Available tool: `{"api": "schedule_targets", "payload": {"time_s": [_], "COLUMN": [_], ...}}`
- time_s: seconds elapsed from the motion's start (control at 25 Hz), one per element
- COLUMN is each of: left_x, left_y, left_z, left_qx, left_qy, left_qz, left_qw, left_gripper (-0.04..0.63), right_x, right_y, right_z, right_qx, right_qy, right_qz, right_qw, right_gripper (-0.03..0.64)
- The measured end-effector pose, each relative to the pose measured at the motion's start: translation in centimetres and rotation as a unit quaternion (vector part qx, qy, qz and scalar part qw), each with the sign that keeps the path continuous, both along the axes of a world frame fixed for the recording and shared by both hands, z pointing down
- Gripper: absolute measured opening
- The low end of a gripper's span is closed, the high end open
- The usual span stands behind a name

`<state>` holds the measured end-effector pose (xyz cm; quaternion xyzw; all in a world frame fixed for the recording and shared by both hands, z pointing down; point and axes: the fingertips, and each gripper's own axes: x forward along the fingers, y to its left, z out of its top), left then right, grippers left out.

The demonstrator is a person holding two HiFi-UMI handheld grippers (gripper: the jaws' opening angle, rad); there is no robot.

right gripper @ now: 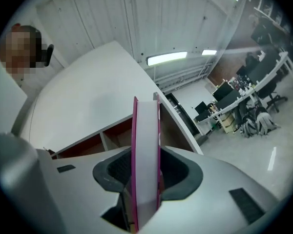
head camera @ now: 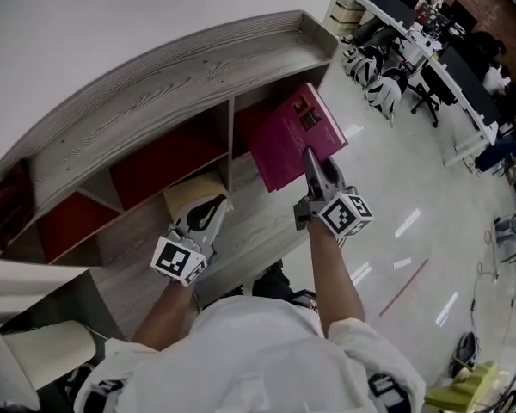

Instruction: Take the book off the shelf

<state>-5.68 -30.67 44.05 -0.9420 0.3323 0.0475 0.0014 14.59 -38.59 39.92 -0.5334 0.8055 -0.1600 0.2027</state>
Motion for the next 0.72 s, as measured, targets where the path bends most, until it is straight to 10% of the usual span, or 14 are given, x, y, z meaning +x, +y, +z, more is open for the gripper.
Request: {"api": "schedule_targets", "payload": {"time_s": [0.72], "left_x": [2.4], "left_y": [0.1], "left_z": [-4.3], "left_qx": [0.025], "left_qy": [-0.002], "left_qz": [-0.043], "left_qw": [0.9988], "left_gripper": [0.020], "right_x": [1.5], "right_y": [8.2], "right_z": [-4.1], "right_qx": [0.077], "right_qy": [0.256], "right_qz": [0.042], "right_qw": [0.963], "right_gripper": [0.152]}}
